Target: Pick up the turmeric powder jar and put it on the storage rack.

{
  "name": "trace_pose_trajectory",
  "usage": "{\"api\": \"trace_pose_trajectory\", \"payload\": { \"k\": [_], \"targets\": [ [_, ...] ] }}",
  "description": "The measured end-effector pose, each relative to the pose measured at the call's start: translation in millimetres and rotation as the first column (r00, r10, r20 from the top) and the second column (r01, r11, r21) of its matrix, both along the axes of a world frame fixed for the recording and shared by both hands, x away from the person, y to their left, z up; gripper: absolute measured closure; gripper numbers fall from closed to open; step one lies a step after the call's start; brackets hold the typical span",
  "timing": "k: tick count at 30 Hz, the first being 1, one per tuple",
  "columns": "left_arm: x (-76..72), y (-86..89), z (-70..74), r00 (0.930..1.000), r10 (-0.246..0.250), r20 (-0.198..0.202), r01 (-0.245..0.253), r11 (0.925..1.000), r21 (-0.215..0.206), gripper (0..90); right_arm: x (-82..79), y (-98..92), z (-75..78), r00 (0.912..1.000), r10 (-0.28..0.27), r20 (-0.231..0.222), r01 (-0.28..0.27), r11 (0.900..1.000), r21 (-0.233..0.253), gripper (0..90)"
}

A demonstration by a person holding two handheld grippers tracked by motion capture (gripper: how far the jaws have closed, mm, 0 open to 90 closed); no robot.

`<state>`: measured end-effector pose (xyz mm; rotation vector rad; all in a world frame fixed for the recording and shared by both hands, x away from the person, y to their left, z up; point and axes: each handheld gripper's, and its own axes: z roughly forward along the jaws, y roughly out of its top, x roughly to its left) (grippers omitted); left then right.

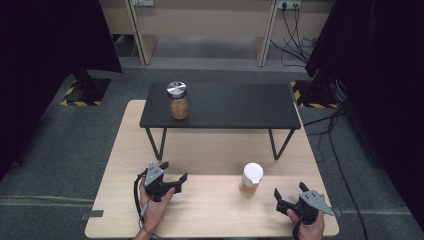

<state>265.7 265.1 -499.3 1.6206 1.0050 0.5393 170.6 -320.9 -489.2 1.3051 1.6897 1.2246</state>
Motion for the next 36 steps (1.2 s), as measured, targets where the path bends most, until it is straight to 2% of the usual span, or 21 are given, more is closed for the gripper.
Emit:
{"api": "trace_pose_trajectory", "payload": {
  "k": [3, 7, 12, 24, 36],
  "targets": [
    [0.3, -0.1, 0.1, 1.0, -0.002, 0.0, 0.002, 1.0, 0.001, 7.8, 2.9, -10.0, -0.9, 0.9962, 0.087, 0.009, -0.087, 0.996, -0.009, 2.7],
    [0.6, -0.3, 0.1, 1.0, -0.004, -0.001, 0.004, 1.0, -0.001, 7.8, 6.6, -18.6, -1.7, 0.985, 0.172, 0.015, -0.172, 0.985, -0.007, 2.8],
    [0.5, -0.7, 0.1, 1.0, -0.004, -0.001, 0.004, 1.0, 0.0, 7.8, 9.7, -20.7, -1.5, 0.9738, 0.227, 0.016, -0.227, 0.974, -0.017, 2.8],
    [1.9, -0.8, 0.3, 1.0, -0.008, -0.001, 0.008, 1.0, 0.002, 7.7, 14.9, -12.3, -2.2, 0.9576, 0.287, 0.027, -0.286, 0.957, -0.039, 2.8],
    [2.1, -1.2, 0.7, 0.9999, -0.011, 0.0, 0.011, 0.9999, 0.008, 7.6, 21.4, -1.2, -2.8, 0.9477, 0.318, 0.029, -0.317, 0.948, -0.036, 2.8]
  ]
}}
